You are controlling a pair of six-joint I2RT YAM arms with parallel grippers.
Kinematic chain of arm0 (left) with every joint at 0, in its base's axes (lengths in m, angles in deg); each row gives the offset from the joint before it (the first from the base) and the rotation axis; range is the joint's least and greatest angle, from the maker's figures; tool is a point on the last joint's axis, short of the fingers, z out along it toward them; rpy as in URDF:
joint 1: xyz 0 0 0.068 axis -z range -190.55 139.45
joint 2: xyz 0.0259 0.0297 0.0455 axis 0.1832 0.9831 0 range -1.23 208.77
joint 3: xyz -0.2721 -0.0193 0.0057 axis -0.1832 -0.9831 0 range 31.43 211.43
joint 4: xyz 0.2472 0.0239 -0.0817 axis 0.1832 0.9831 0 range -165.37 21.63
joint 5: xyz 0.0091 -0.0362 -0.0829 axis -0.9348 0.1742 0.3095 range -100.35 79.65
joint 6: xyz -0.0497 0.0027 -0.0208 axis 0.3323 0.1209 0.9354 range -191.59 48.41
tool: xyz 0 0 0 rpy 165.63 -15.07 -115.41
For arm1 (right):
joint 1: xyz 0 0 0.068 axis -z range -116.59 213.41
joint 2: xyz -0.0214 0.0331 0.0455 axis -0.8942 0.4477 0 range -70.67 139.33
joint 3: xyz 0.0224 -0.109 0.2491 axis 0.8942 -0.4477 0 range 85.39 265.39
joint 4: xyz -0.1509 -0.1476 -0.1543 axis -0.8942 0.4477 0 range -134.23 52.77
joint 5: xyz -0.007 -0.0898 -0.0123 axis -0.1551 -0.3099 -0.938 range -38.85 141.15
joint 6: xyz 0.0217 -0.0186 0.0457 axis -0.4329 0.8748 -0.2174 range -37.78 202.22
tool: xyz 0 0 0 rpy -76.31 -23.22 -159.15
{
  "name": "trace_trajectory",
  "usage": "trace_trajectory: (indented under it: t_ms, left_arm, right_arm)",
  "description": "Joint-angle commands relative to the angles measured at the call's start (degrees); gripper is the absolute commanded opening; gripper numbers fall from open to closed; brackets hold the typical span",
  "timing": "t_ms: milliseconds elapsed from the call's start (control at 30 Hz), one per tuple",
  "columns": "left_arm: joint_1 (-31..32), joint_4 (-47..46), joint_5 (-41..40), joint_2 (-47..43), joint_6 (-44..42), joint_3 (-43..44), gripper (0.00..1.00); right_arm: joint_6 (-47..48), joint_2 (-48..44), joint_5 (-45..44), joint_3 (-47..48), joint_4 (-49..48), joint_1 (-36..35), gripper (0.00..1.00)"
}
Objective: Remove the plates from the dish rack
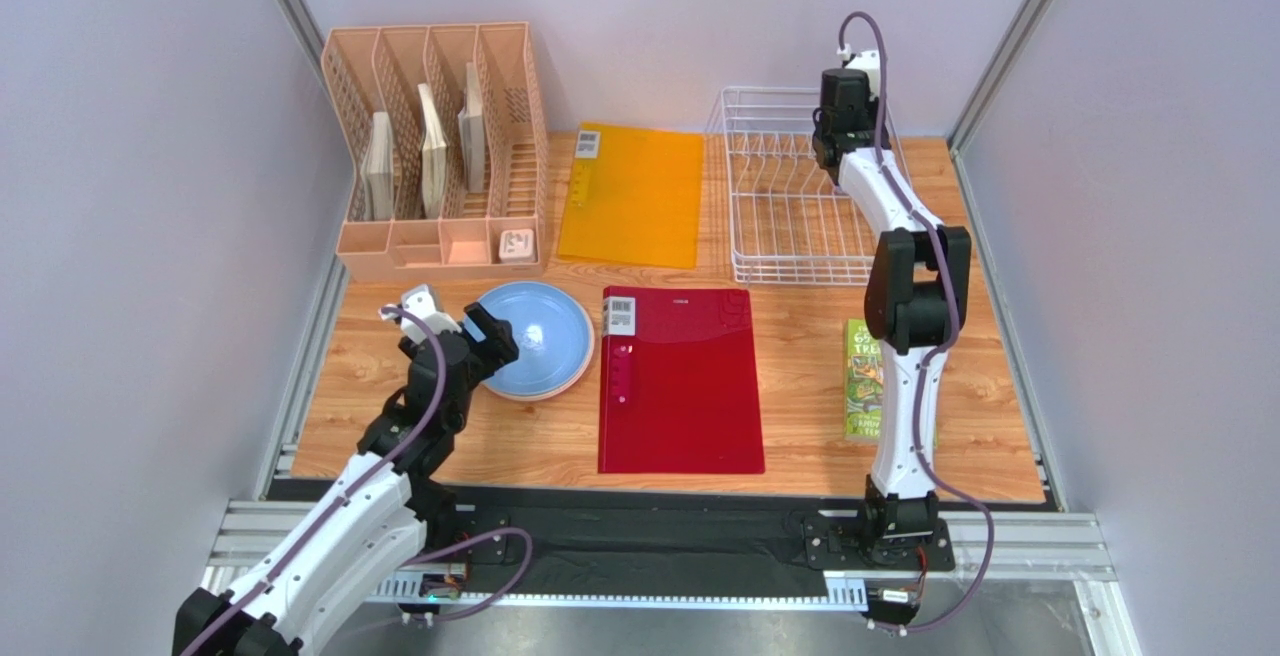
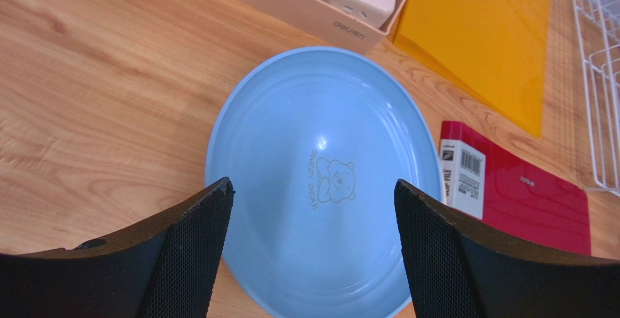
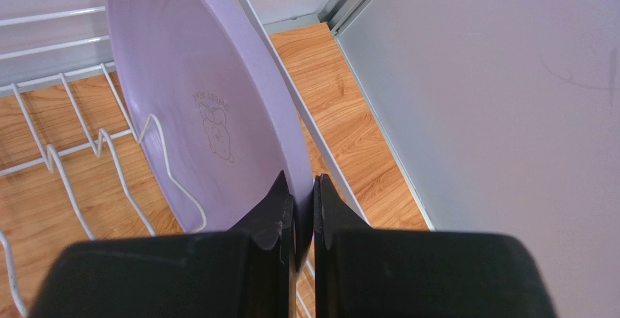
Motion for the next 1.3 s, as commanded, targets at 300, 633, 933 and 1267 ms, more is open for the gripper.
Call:
trace_trajectory:
  t_ms: [300,633,933,1267]
  left_arm:
    - [0.1,-5.9,3.6,13.4,-6.1,12.4,0.95]
    - [0.1,-12.0,10.5,24.6,-8.5,17.4,1.00]
    - [0.1,-20.2,19.1,35.1,-11.9,25.7,1.00]
    - [0.1,-29.0,33.0,50.8,-10.6,38.3,1.00]
  right_arm:
    - [10.5,-10.2,-15.6,-10.5,-24.3,-4.1,0.00]
    - [15.9,-19.6,-22.1,-18.5,-31.6,-5.5,0.00]
    - [-13.0,-35.7,-0.9,-25.2,-3.3,-8.2,0.00]
    - [-24.9,-45.6,28.1,-35.9,1.2,-8.4,0.00]
